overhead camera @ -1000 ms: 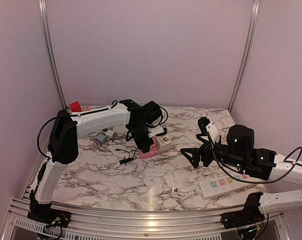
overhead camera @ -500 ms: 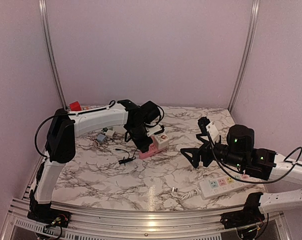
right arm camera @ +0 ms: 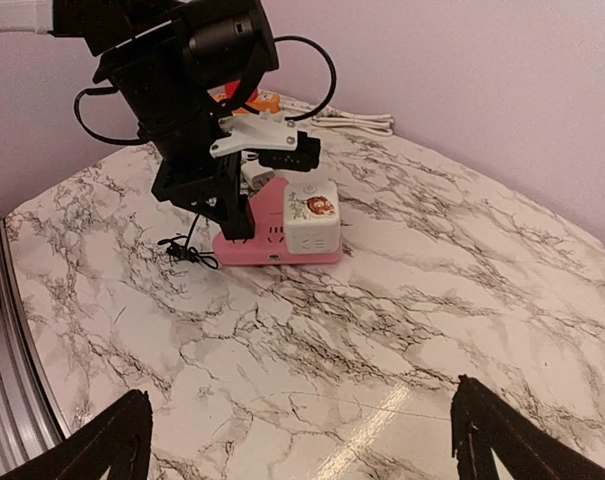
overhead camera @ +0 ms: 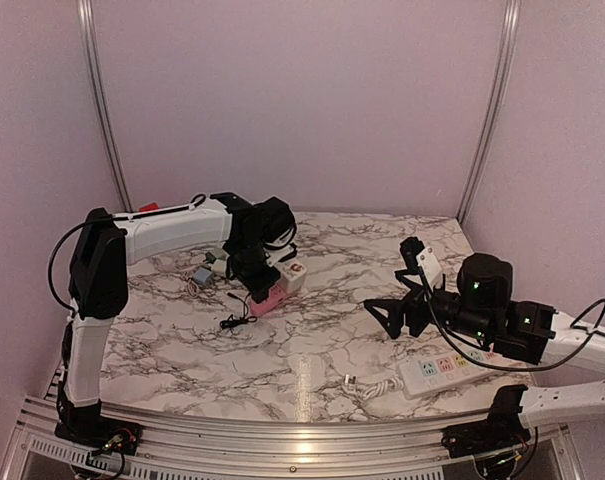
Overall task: Insert the plug
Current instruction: Move the socket to the corner of the board.
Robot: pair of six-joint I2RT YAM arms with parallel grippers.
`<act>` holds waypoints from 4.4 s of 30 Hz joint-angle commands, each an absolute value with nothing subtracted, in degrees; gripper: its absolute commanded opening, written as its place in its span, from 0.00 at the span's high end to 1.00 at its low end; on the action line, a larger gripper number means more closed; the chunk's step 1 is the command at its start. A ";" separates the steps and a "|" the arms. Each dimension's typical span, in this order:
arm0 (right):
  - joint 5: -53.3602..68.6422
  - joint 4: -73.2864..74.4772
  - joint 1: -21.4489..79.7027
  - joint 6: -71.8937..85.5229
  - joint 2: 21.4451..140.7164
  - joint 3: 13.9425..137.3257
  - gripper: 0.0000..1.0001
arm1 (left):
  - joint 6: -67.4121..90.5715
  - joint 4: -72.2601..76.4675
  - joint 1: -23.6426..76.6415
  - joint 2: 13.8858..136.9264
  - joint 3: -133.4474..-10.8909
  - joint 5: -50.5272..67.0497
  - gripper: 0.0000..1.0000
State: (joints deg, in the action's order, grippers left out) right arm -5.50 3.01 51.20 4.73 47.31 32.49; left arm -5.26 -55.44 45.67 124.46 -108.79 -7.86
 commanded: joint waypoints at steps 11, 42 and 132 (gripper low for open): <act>-5.03 0.59 50.91 4.93 46.42 32.47 0.02 | 4.54 -49.76 34.73 107.32 -100.98 -15.71 1.00; -3.32 0.53 50.90 5.01 47.34 33.62 0.01 | 14.42 -31.65 12.92 83.64 -83.23 -13.95 1.00; 1.27 -5.95 50.93 8.83 52.46 30.20 0.02 | 17.09 -28.03 6.01 107.40 -88.35 -17.35 0.37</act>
State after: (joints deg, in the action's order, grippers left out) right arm -0.40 -4.27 51.20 8.40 51.70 29.71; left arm 15.27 -30.52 5.63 114.43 -90.19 -14.31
